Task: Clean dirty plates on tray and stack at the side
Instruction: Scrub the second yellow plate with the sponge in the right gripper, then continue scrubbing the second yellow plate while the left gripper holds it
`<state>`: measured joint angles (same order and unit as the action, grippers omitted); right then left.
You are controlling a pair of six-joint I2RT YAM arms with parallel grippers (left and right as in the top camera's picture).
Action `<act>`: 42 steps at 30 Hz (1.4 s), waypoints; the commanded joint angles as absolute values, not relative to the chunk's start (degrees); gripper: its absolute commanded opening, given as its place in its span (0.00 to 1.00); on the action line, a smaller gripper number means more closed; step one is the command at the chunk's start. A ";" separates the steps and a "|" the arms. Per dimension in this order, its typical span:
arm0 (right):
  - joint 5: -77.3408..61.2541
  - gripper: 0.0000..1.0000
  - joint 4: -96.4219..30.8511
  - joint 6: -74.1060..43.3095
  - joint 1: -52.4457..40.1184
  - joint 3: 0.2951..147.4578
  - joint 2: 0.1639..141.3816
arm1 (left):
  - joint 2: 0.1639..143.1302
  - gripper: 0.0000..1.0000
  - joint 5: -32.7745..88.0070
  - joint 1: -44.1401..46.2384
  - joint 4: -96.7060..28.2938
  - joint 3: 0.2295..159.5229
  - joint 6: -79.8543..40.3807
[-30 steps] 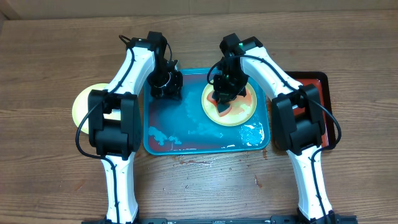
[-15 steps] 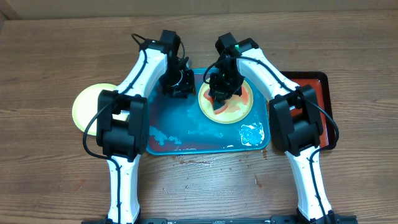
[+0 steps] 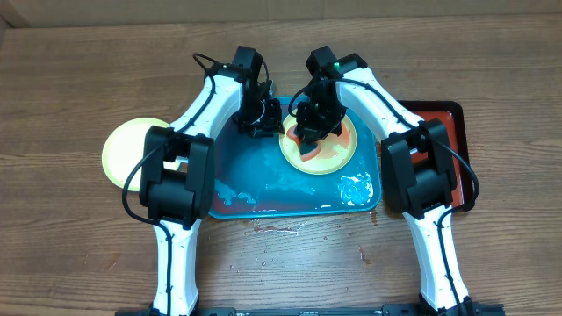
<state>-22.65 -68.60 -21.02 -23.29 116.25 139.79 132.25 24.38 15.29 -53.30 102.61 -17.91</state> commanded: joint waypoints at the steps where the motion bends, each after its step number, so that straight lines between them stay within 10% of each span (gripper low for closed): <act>1: -20.27 0.04 -68.20 -21.69 -23.44 115.46 143.57 | 131.98 0.28 24.05 16.49 -52.36 100.66 -18.52; 9: -20.58 0.04 -68.25 -21.67 -23.44 115.46 143.57 | 131.98 0.04 24.03 17.39 -51.77 100.66 -18.50; 27: -20.82 0.04 -72.27 -21.89 -23.88 115.46 143.50 | 131.98 0.04 23.83 7.66 -55.27 100.66 -21.98; 42: 13.34 0.04 -72.84 -22.79 -24.60 117.71 143.26 | 131.98 0.04 23.86 8.01 -63.00 100.66 -13.15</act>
<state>-10.07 -73.54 -21.37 -26.72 118.76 140.03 132.22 27.70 8.64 -61.78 101.36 -15.25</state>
